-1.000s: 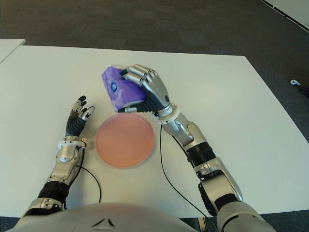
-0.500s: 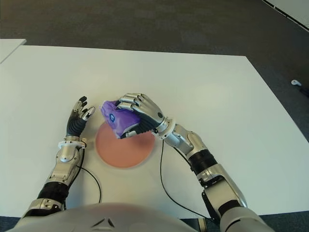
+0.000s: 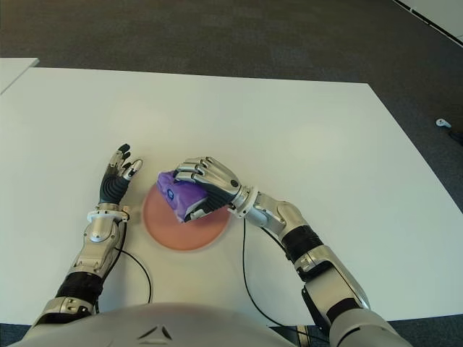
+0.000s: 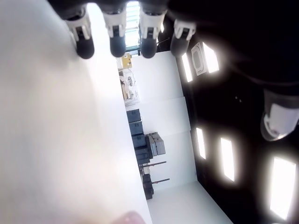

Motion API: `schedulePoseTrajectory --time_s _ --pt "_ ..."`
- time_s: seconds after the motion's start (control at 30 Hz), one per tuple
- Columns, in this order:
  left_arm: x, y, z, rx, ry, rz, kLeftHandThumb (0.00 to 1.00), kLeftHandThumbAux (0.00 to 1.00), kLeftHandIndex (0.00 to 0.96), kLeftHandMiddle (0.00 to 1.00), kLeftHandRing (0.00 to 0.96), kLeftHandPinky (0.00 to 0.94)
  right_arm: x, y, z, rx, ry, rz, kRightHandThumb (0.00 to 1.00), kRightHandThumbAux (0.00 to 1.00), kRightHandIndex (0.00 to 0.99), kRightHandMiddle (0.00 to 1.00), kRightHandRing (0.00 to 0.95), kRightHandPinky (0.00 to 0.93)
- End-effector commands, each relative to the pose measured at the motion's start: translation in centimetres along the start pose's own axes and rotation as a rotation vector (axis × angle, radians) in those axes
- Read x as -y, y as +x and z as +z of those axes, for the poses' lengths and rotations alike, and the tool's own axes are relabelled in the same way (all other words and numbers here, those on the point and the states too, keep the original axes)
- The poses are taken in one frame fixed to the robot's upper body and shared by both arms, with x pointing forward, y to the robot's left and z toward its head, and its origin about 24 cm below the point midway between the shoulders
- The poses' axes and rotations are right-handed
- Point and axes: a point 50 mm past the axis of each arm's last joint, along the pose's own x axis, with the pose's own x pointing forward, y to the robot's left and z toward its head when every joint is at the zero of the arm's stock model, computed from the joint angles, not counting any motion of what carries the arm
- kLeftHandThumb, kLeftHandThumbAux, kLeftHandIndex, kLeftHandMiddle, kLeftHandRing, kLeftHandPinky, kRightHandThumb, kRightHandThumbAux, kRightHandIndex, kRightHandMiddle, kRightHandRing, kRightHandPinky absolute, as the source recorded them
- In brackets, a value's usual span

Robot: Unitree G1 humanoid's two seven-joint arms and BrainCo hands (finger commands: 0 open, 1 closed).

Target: Put the tissue paper into the plate.

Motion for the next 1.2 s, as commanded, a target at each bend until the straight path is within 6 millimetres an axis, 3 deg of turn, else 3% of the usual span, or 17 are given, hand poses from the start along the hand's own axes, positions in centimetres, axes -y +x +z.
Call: schedulePoseTrajectory --time_s 0.03,0.5,0.63,0.7,0.73,0.77,0.83,1.0,1.2 --pt "0.1 -1.5 -2.2 -0.119 0.004 -0.013 0.000 0.410 0.000 0.000 0.000 0.000 -0.6 -0.3 -0.1 -0.011 0.014 0.026 0.853 0.679 0.398 0.536 0.809 0.804" --pt "0.0 -1.5 -2.2 -0.107 0.020 -0.022 0.000 0.410 0.000 0.000 0.000 0.000 -2.0 -0.4 -0.8 -0.083 0.031 0.065 0.854 0.678 0.399 0.538 0.816 0.811" --pt "-0.1 -1.5 -2.2 -0.109 0.022 -0.025 0.000 0.410 0.000 0.000 0.000 0.000 -2.2 -0.5 -1.1 -0.107 0.032 0.109 0.845 0.676 0.409 0.575 0.734 0.697" --pt "-0.1 -1.5 -2.2 -0.113 0.021 -0.024 0.000 0.410 0.000 0.000 0.000 0.000 -2.2 -0.5 -1.2 -0.099 0.017 0.169 0.765 0.696 0.412 0.534 0.602 0.573" --pt "-0.2 -1.5 -2.2 -0.114 0.021 -0.024 0.000 0.410 0.000 0.000 0.000 0.000 -2.2 -0.5 -1.2 -0.094 0.010 0.199 0.564 0.621 0.328 0.385 0.399 0.371" --pt "-0.2 -1.5 -2.3 -0.117 0.020 -0.023 0.000 0.410 0.000 0.000 0.000 0.000 -2.3 -0.6 -1.2 -0.082 -0.020 0.268 0.491 0.594 0.297 0.332 0.326 0.298" --pt "-0.2 -1.5 -2.3 -0.120 0.020 -0.021 0.000 0.409 0.000 0.000 0.000 0.000 -2.3 -0.8 -1.2 -0.069 -0.063 0.360 0.274 0.486 0.121 0.136 0.133 0.121" --pt "-0.2 -1.5 -2.3 -0.126 0.018 -0.020 0.000 0.409 0.000 0.000 0.000 0.000 -2.2 -1.0 -0.8 -0.070 -0.090 0.435 0.105 0.351 0.020 0.022 0.022 0.020" --pt "-0.2 -1.5 -2.4 -0.128 0.016 -0.018 0.000 0.409 0.000 0.000 0.000 0.000 -2.1 -1.0 -0.5 -0.080 -0.091 0.449 0.056 0.249 0.002 0.002 0.002 0.002"
